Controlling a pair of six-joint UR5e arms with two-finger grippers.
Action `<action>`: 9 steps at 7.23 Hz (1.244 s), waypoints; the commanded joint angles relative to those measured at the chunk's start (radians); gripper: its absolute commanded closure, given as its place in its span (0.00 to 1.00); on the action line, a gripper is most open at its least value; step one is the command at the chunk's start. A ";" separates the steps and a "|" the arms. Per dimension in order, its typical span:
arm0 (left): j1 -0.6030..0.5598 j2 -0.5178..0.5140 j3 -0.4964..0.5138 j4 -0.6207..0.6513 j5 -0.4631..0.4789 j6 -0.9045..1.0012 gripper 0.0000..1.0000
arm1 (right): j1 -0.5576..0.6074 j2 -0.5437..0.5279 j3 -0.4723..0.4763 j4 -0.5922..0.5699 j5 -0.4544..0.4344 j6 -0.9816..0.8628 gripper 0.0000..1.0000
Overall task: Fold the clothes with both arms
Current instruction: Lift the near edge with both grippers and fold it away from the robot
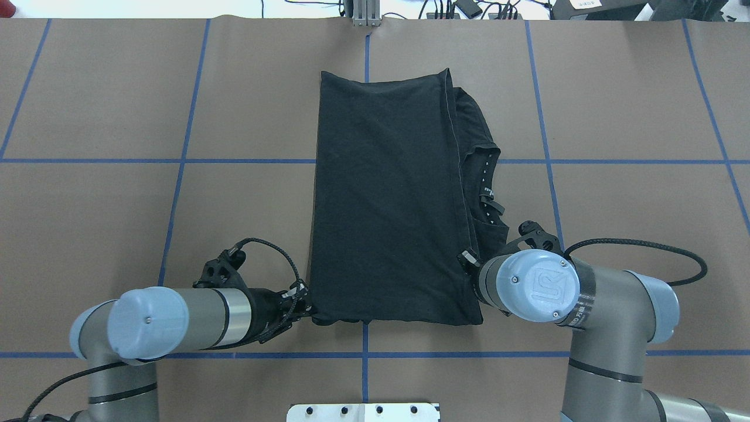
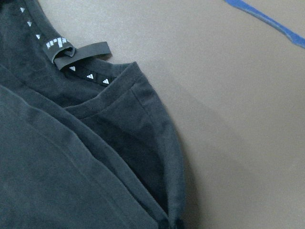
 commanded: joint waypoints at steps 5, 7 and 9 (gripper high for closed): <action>0.052 0.108 -0.257 0.036 0.004 -0.107 1.00 | -0.009 -0.075 0.275 -0.119 0.199 0.008 1.00; 0.045 0.072 -0.360 0.134 -0.004 -0.105 1.00 | -0.004 -0.091 0.316 -0.119 0.230 0.008 1.00; -0.120 -0.002 -0.298 0.159 -0.042 -0.017 1.00 | 0.096 -0.083 0.295 -0.121 0.286 -0.010 1.00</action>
